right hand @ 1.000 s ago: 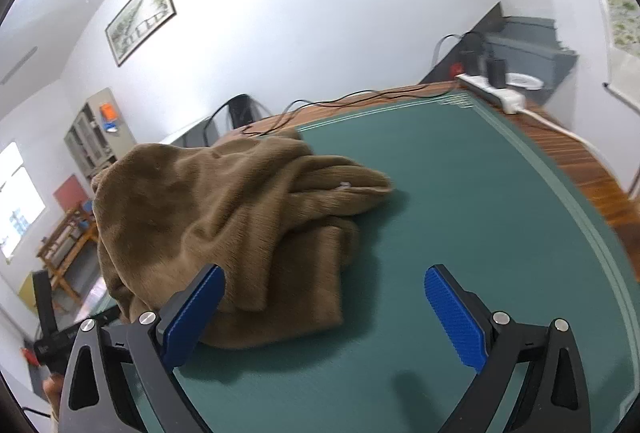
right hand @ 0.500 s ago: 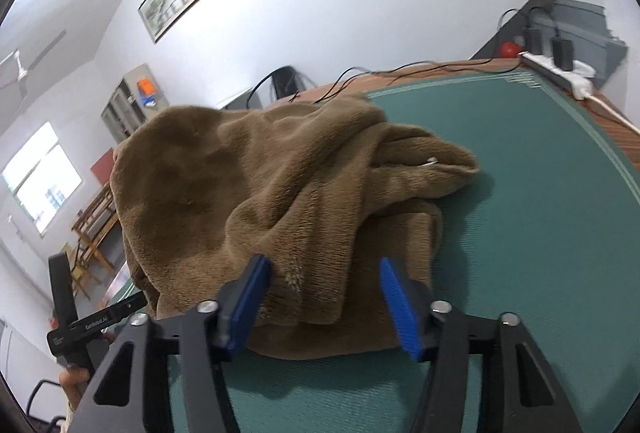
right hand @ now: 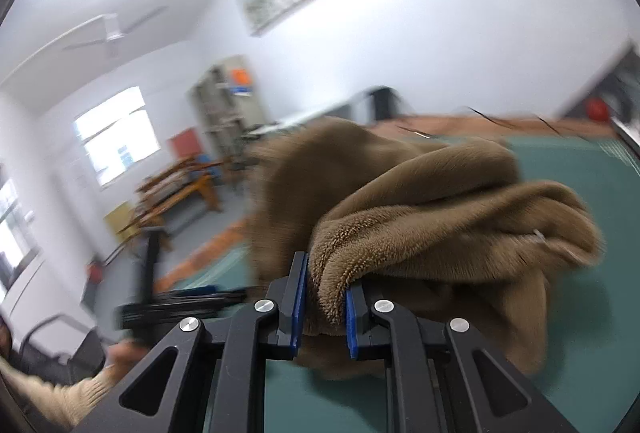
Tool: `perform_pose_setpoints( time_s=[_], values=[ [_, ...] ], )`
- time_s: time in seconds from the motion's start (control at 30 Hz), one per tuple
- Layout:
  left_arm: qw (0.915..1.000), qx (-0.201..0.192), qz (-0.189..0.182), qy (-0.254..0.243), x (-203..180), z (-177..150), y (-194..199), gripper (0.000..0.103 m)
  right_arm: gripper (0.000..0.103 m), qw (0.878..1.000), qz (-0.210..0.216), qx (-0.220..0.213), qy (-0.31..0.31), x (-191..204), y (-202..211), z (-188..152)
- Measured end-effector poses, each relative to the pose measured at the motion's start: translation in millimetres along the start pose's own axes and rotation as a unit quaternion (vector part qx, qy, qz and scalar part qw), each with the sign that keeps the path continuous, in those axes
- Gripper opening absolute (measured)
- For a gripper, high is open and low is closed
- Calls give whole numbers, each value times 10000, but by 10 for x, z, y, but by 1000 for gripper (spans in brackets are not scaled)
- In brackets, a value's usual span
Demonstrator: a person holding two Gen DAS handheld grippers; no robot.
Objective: Fold clothes
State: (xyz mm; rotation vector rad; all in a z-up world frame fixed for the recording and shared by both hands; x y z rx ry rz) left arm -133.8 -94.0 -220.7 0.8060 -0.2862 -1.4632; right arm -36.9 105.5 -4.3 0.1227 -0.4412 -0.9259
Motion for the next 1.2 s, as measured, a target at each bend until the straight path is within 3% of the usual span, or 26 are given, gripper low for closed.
perform_pose_setpoints(
  time_s=[0.2,0.3,0.47,0.67,0.83,0.93,1.07,1.2],
  values=[
    [10000,-17,-1,32,12,2,18,103,18,9921,1067,-29,664,961,178,-143],
    [10000,-33,-5,55,24,8,23,103,18,9899,1240,112,677,1112,199,-338],
    [9999,-120,-20,86,26,32,53,103,18,9922,1216,-141,252,995,343,-311],
    [9979,-467,-220,-383,-201,84,257,103,18,9875,1156,-1062,148,982,764,291],
    [9907,-900,-370,-954,-582,193,610,103,18,9809,1122,-1588,79,1024,1063,708],
    [9842,-1163,-482,-1246,-809,275,828,103,18,9758,1146,-1858,149,1139,1247,885],
    [9814,-1275,-671,-1271,-941,384,991,103,18,9669,1230,-2203,378,1380,1502,1076],
    [9808,-1341,-496,-1329,-899,394,1020,103,18,9649,1065,-2276,769,1590,1643,1081]
  ],
)
Point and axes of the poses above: each gripper's, at about its wrist camera, not at the fingertips, and y roughly against the way its jaws point, x to its left, z to its top, the point moved 10 cm from there along -y, roughly the way its jaws point, and after that the axes turned 8 degrees about -x, right-handed, at the moved point
